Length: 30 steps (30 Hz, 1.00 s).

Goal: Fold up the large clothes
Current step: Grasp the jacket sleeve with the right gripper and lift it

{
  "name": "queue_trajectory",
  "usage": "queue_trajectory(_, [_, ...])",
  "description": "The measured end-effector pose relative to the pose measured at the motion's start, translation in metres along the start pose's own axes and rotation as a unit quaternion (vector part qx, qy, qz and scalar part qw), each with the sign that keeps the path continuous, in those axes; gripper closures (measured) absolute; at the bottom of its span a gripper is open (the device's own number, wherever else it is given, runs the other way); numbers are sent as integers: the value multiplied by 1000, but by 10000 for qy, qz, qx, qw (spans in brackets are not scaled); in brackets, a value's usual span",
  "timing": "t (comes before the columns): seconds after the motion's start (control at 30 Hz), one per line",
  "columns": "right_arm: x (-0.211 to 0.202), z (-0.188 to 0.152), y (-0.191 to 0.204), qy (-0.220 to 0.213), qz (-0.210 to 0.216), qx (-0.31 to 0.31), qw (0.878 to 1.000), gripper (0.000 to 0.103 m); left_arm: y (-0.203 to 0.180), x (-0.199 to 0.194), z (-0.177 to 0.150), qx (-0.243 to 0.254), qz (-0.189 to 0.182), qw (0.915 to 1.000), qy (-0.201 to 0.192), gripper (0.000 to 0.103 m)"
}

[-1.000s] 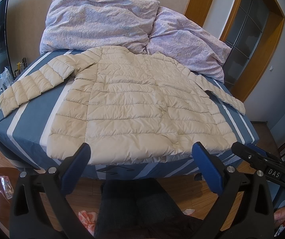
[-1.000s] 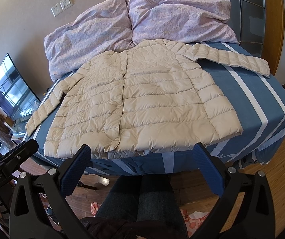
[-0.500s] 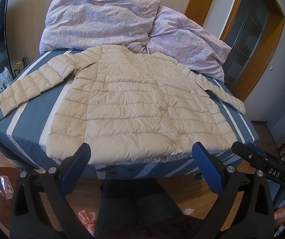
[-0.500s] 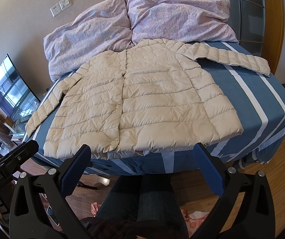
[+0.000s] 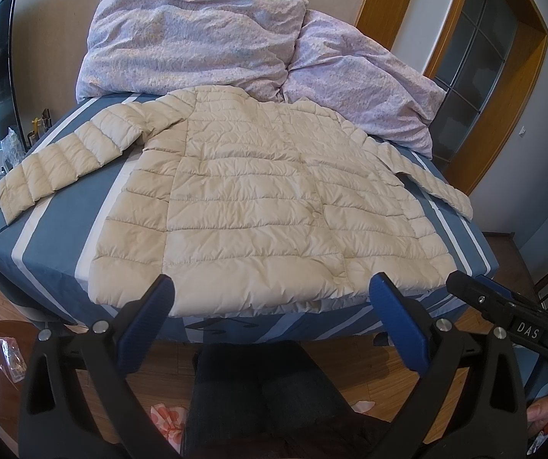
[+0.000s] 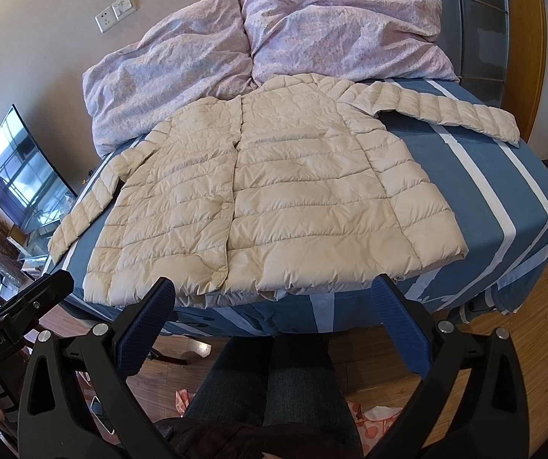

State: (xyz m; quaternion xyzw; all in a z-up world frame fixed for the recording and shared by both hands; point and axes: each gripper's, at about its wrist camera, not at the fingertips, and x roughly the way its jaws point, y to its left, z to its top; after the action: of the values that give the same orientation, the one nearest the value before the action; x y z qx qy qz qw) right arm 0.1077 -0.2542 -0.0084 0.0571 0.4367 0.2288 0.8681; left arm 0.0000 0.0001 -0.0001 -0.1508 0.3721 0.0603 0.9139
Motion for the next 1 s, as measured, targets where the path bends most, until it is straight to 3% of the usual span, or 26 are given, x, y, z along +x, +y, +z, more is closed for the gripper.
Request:
queue_trajectory(0.27, [4,2,-3,43,-34,25,10000,1,0,1,1,1,29,10000,27,2])
queue_trajectory(0.6, [29,26,-22,41,-372,157,9992,1,13,39,25,-18,347,9992,198,2])
queue_trajectory(0.8, [57,56,-67,136,-657,607,9959,1,29,74,50,-82,666,9972,333,2])
queue_trajectory(1.0, [92,97,-137,171,-1079,1247,9862,1,48,121,92,-82,1072,9938,295,2])
